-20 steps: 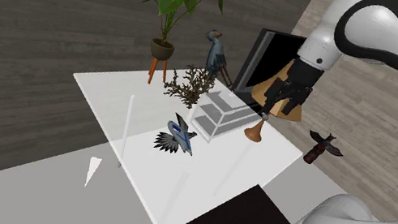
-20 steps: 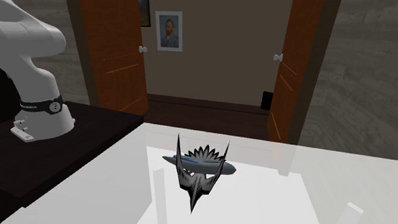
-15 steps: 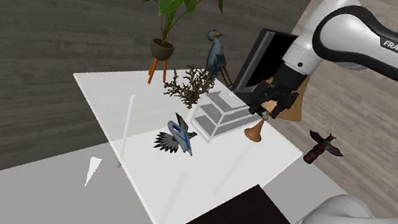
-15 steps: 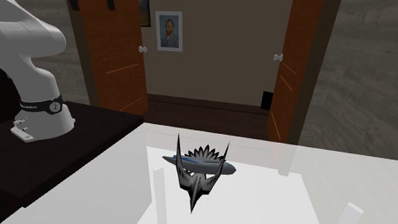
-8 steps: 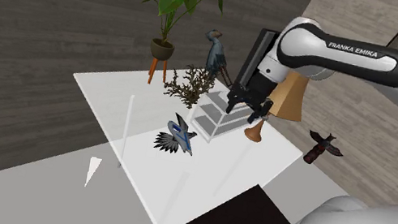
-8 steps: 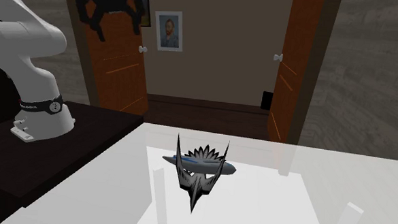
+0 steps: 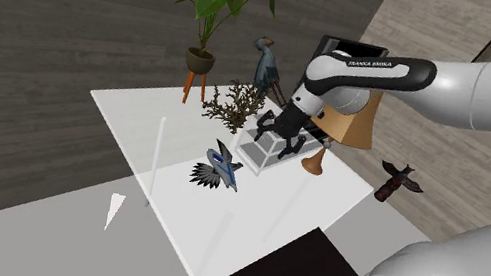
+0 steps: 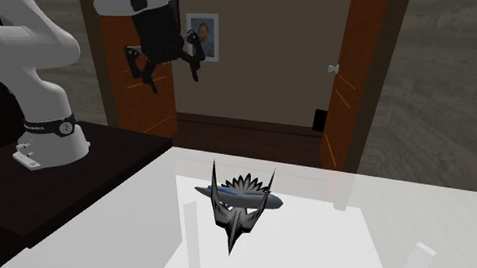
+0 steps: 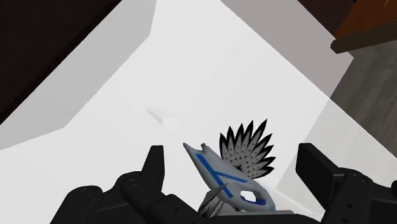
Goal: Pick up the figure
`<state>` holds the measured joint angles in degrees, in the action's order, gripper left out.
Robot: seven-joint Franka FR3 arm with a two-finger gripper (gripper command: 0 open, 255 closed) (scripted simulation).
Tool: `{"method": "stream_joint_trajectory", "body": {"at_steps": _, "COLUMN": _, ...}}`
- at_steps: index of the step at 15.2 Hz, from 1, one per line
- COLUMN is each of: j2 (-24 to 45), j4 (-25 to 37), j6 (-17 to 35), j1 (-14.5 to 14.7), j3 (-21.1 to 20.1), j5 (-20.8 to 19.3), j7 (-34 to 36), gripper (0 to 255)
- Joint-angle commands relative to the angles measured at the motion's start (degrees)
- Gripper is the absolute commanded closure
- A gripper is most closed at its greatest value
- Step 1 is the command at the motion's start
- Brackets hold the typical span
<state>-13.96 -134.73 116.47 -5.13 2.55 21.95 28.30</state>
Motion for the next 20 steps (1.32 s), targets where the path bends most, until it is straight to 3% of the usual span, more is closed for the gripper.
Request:
{"method": "stream_joint_trajectory", "body": {"at_steps": 1, "j2": 3.9, "j4": 0.9, "j6": 2.8, "j1": -0.1, "j3": 0.4, "j5": 2.9, "j7": 1.4, "gripper": 0}}
{"method": "stream_joint_trajectory", "body": {"at_steps": 13, "j2": 28.0, "j4": 9.3, "j6": 15.7, "j1": -1.7, "j3": 1.1, "j5": 24.2, "j7": 3.5, "gripper": 0}}
{"method": "stream_joint_trajectory", "body": {"at_steps": 20, "j2": 32.3, "j4": 9.5, "j6": 18.7, "j1": -2.1, "j3": 0.2, "j5": 27.3, "j7": -0.3, "gripper": 0}}
